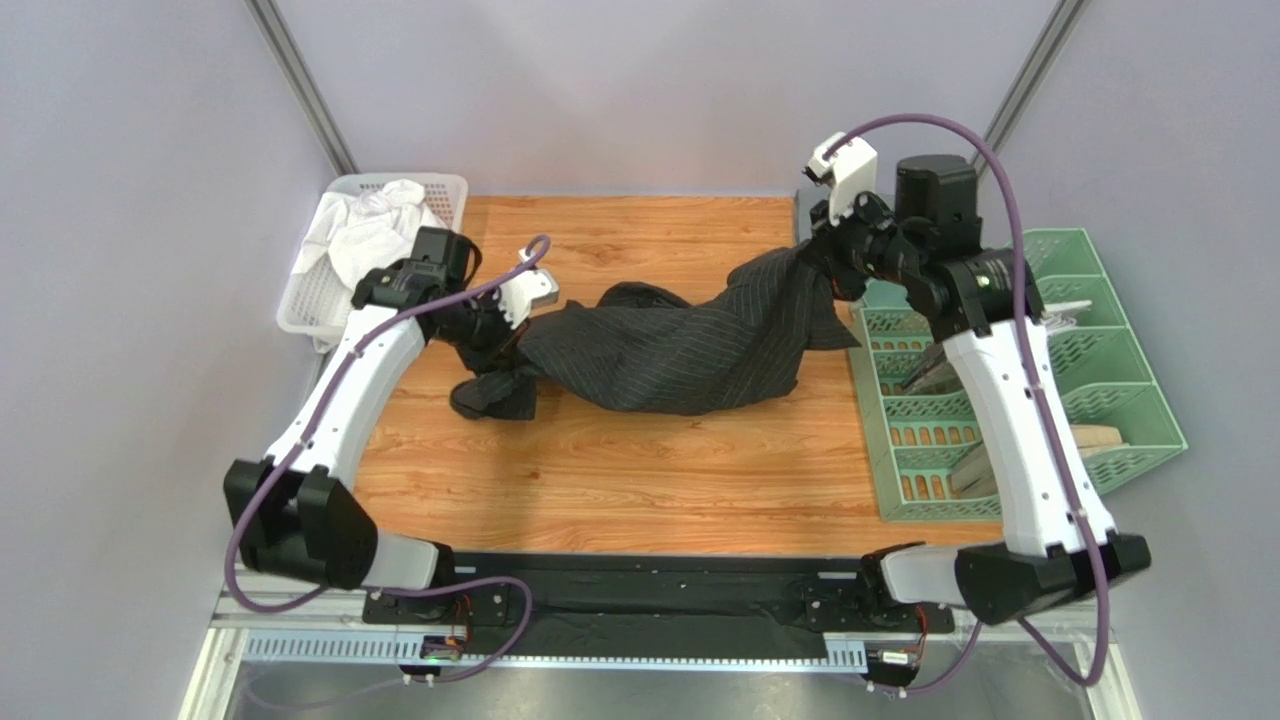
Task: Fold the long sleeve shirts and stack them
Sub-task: Flatten the shirt out
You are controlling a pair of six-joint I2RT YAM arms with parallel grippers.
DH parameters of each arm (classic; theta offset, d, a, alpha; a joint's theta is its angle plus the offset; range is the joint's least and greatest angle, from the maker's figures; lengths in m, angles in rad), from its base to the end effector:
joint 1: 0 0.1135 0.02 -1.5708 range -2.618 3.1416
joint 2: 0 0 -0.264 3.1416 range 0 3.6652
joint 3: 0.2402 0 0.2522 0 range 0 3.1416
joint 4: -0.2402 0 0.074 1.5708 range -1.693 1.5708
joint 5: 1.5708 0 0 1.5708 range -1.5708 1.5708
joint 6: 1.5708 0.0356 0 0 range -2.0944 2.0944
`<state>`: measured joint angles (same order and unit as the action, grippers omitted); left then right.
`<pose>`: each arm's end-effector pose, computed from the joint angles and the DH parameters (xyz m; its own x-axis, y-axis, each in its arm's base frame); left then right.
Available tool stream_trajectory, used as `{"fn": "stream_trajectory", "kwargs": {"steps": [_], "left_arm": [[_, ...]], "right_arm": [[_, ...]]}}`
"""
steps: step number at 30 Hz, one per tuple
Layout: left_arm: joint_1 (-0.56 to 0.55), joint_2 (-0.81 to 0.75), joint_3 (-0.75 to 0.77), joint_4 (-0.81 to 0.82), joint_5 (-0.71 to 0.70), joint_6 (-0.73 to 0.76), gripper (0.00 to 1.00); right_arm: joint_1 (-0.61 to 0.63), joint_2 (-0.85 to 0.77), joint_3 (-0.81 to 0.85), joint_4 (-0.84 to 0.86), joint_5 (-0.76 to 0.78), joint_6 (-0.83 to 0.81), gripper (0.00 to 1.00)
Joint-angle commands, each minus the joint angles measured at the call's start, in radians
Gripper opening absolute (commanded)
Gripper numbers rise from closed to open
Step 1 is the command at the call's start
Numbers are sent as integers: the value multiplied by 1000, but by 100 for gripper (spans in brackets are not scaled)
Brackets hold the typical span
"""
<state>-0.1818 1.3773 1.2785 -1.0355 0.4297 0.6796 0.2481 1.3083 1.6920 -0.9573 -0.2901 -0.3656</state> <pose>0.2569 -0.0623 0.3117 -0.4811 0.6694 -0.5661 0.8228 0.5677 -0.0280 0.2369 0.0705 0.4571 -0.3239 -0.4354 -0.8399 -0.6253 0.7648 -0.1553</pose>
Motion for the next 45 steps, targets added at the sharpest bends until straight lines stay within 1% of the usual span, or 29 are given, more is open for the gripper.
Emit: {"fn": "stream_trajectory", "kwargs": {"steps": [1,3,4,6,8,11,12,14,15,16,17,19,20,21,22,23,24,25,26,27,28,29,30,33,35,36,39,42,45], "left_arm": [[1,202,88,-83,78,-31,0],[33,250,143,-46,52,-77,0],[48,294,219,-60,63,-83,0],[74,319,274,-95,73,-97,0],[74,287,266,-100,60,-80,0],[65,186,174,-107,58,-31,0],[48,158,144,-110,46,-11,0],[30,71,38,-100,-6,29,0],[19,15,-31,-97,-23,38,0],[19,-7,-59,-95,-46,58,0],[19,-30,-86,-94,-58,67,0],[19,-81,-166,-78,-109,81,0],[19,-95,-192,-63,-118,95,0],[18,-112,-238,-61,-123,110,4],[16,-116,-258,-61,-129,121,25],[16,-122,-274,-61,-134,138,35],[18,-133,-297,-63,-135,147,43],[18,-142,-303,-64,-131,152,55],[19,-150,-307,-60,-123,153,62],[19,-159,-308,-54,-115,144,66],[22,-159,-301,-48,-96,138,68],[22,-155,-292,-41,-88,132,68],[22,-132,-268,-38,-79,112,68],[22,-62,-204,-47,-37,78,68],[22,-32,-179,-54,-17,64,68],[22,-18,-163,-52,-14,58,68],[22,-6,-153,-26,-26,40,68],[24,8,-145,5,-51,12,70],[30,40,-119,22,-46,-8,74]], "right_arm": [[19,197,47,120,81,-12,0],[14,259,105,188,153,10,0],[13,281,136,198,167,19,0],[3,310,185,204,164,45,0],[0,277,209,203,129,50,0],[2,208,160,158,37,42,0],[2,157,144,137,10,39,0],[9,105,68,82,-49,30,0],[11,45,37,63,-64,24,0],[13,20,-4,46,-79,-1,0],[20,-12,-82,17,-98,-15,0],[23,-79,-176,-10,-118,-36,2],[26,-96,-280,-43,-163,-53,3],[26,-109,-329,-67,-196,-67,6],[37,-125,-372,-107,-231,-93,20],[65,-127,-414,-218,-294,-180,33],[74,-127,-469,-271,-316,-215,46],[76,-141,-495,-315,-337,-246,67],[74,-155,-512,-360,-351,-262,82],[74,-170,-544,-365,-351,-292,100],[74,-185,-554,-359,-342,-291,100],[74,-210,-566,-289,-293,-268,100],[74,-213,-578,-244,-261,-204,100],[74,-141,-597,-120,-146,-142,98],[66,-69,-583,-94,-69,-118,92],[57,12,-577,-81,-49,-110,85],[2,129,-558,-17,-5,-84,76],[-21,204,-540,51,45,-93,77],[-23,293,-531,109,68,-96,83]]}}
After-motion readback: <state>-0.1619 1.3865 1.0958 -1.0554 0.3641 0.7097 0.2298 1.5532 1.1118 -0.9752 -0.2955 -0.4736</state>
